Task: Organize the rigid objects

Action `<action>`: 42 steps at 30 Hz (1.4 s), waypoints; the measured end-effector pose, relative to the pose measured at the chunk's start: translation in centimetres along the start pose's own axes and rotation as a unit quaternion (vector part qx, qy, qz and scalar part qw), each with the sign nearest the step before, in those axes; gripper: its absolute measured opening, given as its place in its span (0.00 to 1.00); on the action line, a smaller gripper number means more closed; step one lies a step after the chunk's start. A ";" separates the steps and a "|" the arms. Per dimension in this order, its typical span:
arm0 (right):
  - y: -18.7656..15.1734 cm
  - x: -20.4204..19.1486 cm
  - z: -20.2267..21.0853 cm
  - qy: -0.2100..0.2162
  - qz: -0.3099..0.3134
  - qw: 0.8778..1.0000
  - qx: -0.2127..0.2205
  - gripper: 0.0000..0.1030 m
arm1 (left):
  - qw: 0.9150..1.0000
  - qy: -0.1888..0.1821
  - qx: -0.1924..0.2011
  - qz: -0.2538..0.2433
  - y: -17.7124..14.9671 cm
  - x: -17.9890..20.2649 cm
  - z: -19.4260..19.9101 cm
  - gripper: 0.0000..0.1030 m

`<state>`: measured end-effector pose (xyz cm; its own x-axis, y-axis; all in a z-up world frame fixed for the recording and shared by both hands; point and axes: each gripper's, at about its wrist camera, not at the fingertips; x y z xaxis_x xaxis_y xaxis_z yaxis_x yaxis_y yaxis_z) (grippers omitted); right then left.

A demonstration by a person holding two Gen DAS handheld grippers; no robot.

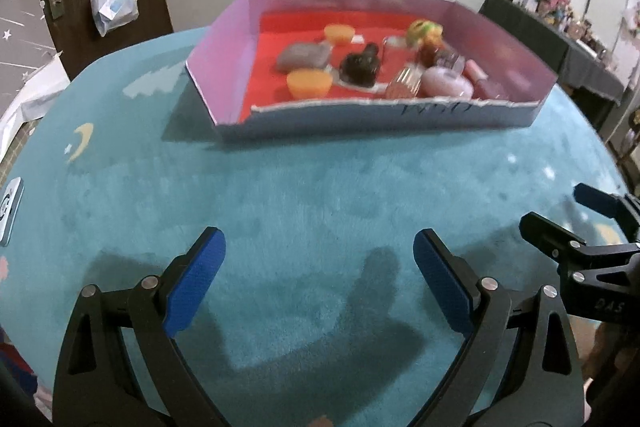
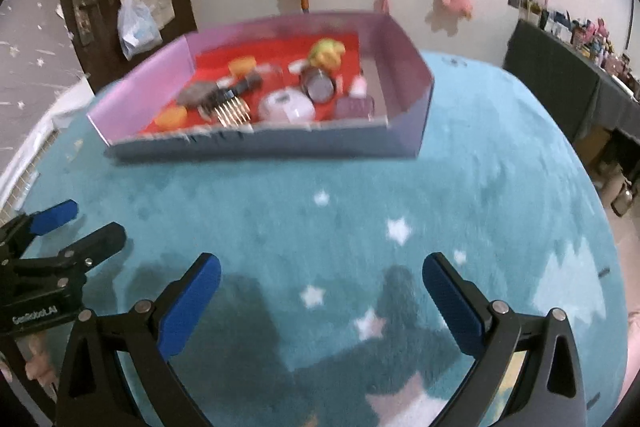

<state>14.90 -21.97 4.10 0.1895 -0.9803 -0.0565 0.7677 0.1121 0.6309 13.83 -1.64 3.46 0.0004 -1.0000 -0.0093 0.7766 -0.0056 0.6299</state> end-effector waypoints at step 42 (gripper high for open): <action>0.1 0.4 -1.3 -0.048 -0.008 0.998 -0.030 1.00 | 1.000 0.005 -0.013 0.019 0.2 -0.2 -1.4 1.00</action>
<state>15.86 -22.09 3.15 0.1193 -0.9928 0.0110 0.8065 0.1034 0.5821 14.85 -1.42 2.53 0.0365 -0.9993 0.0075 0.7915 0.0335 0.6102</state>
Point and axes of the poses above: each gripper's, at about its wrist camera, not at the fingertips, and z roughly against the way its jaws point, x to its right, y to its top, and after that the axes turned 1 degree about x, right-handed
